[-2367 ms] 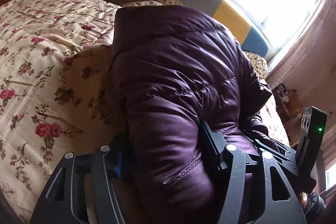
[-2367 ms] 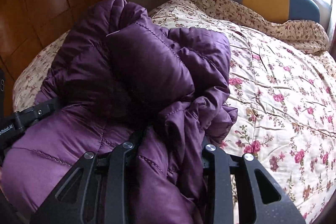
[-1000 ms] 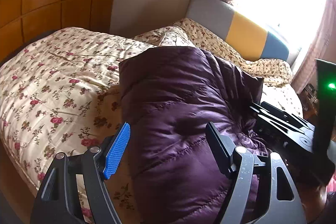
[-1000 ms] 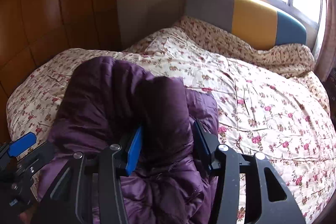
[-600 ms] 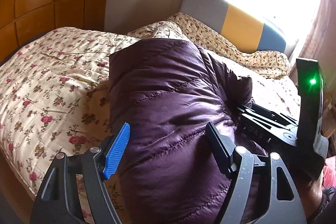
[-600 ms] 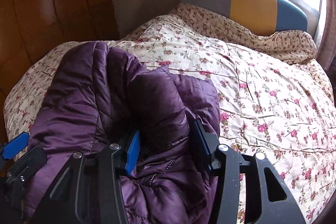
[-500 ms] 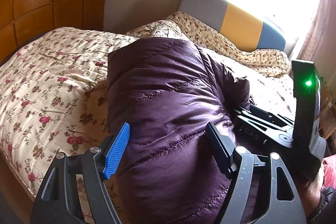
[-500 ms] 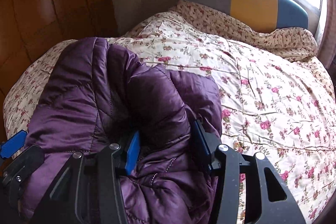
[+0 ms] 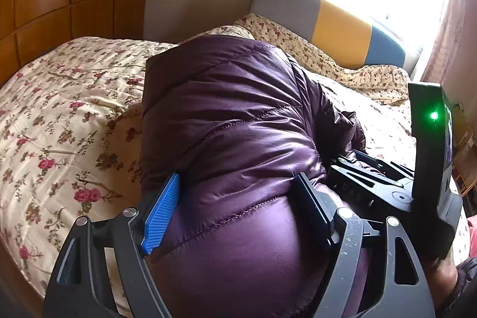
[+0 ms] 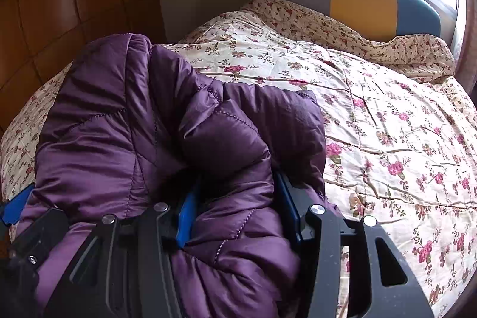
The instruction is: Fold large clothes
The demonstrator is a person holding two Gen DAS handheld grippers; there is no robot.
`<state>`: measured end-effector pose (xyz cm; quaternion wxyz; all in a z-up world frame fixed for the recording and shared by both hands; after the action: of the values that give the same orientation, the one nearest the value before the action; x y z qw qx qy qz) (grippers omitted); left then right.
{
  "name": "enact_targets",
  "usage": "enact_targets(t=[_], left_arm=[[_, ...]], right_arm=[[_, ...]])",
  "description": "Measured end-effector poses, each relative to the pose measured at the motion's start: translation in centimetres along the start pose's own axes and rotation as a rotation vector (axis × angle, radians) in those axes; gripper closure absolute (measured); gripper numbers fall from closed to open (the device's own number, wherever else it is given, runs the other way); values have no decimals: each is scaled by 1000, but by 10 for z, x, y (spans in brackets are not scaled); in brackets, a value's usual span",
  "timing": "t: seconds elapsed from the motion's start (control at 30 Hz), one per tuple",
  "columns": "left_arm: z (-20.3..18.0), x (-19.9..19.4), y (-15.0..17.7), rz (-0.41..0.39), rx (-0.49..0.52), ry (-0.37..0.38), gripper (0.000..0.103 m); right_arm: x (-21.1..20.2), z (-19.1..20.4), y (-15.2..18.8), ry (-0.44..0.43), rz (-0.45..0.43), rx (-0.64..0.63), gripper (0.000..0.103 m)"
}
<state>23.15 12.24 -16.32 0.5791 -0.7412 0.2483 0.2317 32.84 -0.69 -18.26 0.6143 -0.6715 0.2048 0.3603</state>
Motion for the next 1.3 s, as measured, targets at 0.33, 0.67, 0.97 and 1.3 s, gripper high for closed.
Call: enact_targets(t=[0.33, 0.67, 0.97, 1.3], left_arm=[[7, -24, -4, -3, -43, -19, 15], [2, -78, -2, -68, -38, -93, 4], [5, -112, 28, -56, -54, -188, 4], [3, -131, 48, -52, -66, -194, 4]], right_arm=[[-41, 0, -7, -12, -32, 18, 53], [-98, 12, -1, -16, -94, -2, 44], [-145, 22, 33, -3, -114, -25, 33], [-163, 26, 71, 14, -82, -62, 19]])
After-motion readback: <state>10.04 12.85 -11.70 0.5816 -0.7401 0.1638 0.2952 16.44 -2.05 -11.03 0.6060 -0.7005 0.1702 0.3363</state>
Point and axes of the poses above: each gripper's, at about its wrist camera, not at the fingertips, and x roughly the way its jaws point, z to its left, y to its underside, the point moved 5 cm from there along x, roughly the way its jaws point, and after that the axes turned 2 degrees about y, right-handed, at the moved point
